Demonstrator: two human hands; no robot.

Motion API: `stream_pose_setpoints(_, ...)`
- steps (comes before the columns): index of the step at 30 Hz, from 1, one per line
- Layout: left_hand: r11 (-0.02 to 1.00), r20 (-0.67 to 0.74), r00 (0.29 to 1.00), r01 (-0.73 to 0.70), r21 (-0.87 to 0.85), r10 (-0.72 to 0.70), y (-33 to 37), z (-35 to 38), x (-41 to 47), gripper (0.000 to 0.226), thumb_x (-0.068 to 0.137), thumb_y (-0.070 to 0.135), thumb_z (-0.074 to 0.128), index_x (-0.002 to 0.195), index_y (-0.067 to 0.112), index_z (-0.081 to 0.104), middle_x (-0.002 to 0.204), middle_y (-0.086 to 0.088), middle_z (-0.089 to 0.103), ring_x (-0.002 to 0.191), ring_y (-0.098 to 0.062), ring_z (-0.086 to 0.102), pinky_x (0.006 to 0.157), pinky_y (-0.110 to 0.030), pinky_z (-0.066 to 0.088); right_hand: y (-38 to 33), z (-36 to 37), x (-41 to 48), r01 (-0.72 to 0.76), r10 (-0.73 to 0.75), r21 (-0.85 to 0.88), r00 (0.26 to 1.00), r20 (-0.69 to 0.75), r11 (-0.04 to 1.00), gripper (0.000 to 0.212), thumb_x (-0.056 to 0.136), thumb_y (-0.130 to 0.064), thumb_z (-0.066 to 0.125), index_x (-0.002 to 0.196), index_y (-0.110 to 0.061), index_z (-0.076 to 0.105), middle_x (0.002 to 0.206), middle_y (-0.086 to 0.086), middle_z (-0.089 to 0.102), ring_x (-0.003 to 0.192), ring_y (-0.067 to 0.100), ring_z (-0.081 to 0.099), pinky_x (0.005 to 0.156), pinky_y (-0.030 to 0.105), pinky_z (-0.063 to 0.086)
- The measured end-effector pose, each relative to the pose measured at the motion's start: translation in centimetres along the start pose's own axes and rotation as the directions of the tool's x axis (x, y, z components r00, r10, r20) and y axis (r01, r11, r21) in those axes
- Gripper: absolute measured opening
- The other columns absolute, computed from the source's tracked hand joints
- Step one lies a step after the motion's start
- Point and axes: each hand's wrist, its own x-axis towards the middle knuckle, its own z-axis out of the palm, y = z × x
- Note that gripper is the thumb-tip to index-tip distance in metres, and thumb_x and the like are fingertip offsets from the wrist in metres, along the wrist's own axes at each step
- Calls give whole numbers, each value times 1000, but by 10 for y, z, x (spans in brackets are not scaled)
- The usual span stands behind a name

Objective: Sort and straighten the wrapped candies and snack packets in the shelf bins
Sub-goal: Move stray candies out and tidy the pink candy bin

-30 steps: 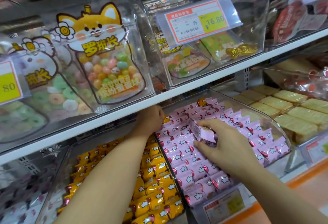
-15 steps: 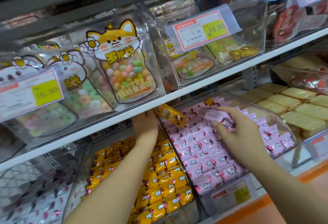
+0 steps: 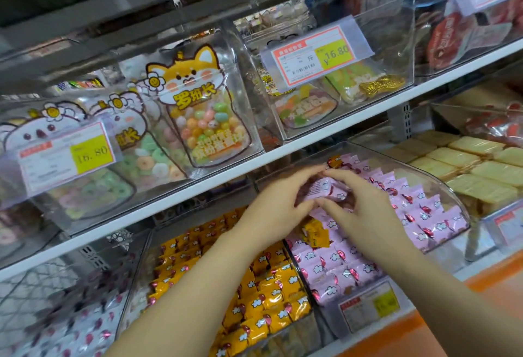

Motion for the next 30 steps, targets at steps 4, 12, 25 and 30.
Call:
stream_pose_setpoints(4, 996, -136, 986, 91, -26, -94, -14, 1, 8, 37, 93, 21, 57, 130, 23, 52, 122, 12, 53, 112, -4, 50, 87, -9, 32, 4, -1, 2, -69, 68, 67, 998, 15, 995, 44, 84, -18, 68, 122, -33, 52, 113, -17, 60, 93, -8, 60, 78, 9, 47)
stream_pose_setpoints(12, 911, -244, 879, 383, -151, -410, -65, 16, 29, 50, 88, 24, 64, 134, 12, 46, 135, -5, 52, 127, -22, 46, 108, -38, 34, 20, -5, -2, -95, 187, -445, 968, 169, 891, 39, 88, -36, 59, 127, -32, 53, 126, -11, 59, 112, 12, 55, 86, 24, 42)
stream_pose_setpoints(25, 933, -136, 923, 358, -44, -361, -80, 22, 52, 41, 92, 16, 58, 131, 12, 45, 130, -7, 55, 124, -21, 48, 100, -30, 34, 22, -1, 1, -30, 138, -524, 976, 167, 851, 33, 91, -41, 54, 123, -34, 57, 120, -14, 62, 107, 9, 56, 83, 23, 43)
stream_pose_setpoints(30, 912, -199, 893, 380, -154, -405, -82, 22, 47, 30, 94, 18, 55, 122, 9, 50, 115, -5, 57, 109, -15, 51, 89, -22, 31, 22, 0, 1, -16, 124, -539, 978, 166, 842, 33, 91, -41, 53, 123, -35, 57, 117, -13, 63, 102, 8, 56, 80, 22, 42)
